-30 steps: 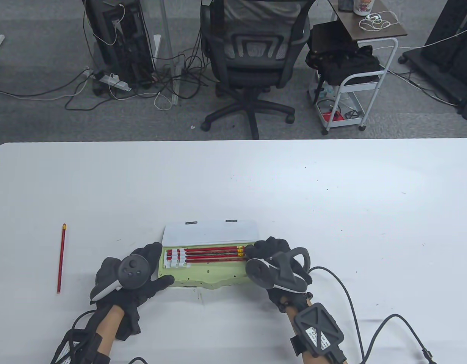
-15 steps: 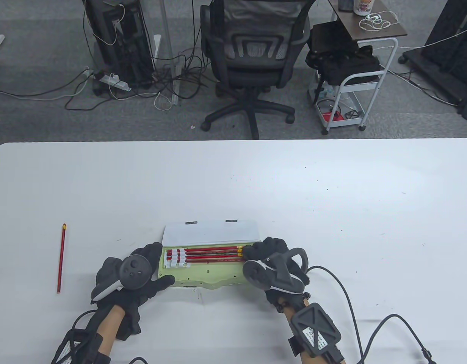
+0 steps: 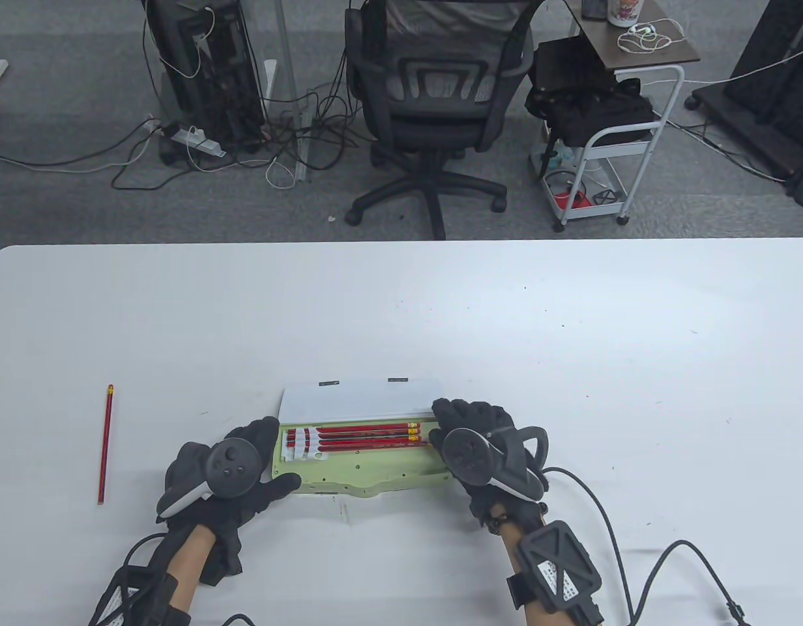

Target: Organize multifunction pencil case

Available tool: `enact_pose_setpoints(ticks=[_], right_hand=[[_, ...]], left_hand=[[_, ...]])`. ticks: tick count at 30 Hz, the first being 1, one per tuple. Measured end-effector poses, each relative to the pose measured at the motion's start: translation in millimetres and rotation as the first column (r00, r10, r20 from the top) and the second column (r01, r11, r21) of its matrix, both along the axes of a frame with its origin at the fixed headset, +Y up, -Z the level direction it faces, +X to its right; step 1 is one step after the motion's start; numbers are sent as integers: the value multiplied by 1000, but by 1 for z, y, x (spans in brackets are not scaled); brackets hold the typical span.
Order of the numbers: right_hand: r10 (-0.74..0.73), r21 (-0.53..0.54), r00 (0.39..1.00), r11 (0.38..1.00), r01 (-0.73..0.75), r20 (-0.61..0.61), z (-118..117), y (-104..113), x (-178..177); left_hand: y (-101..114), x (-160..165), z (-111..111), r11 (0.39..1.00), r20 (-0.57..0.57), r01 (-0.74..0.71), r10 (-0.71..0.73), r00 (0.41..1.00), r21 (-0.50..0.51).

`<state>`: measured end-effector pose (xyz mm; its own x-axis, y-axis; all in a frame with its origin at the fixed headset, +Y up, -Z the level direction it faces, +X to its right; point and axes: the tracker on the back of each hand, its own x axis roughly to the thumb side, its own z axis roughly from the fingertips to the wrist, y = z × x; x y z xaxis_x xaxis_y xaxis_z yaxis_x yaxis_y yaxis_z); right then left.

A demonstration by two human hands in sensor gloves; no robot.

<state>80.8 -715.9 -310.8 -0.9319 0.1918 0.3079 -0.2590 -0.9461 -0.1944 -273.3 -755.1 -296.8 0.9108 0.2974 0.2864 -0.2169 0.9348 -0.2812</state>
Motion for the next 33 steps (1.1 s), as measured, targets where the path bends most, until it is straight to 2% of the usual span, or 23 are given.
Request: enact_pose_setpoints(ticks=[6, 13, 33], right_hand=[[54, -79, 994, 996, -47, 92, -6, -10, 2], [114, -118, 986, 988, -100, 122, -9, -14, -5], [121, -106, 990, 988, -112, 77, -7, -14, -27]], left_hand=[[0, 0, 0, 1000, 0, 0, 0, 1000, 0], [0, 1, 0, 1000, 0, 15, -15, 1000, -1], [0, 3, 1, 1000, 2, 27, -27, 1000, 1]])
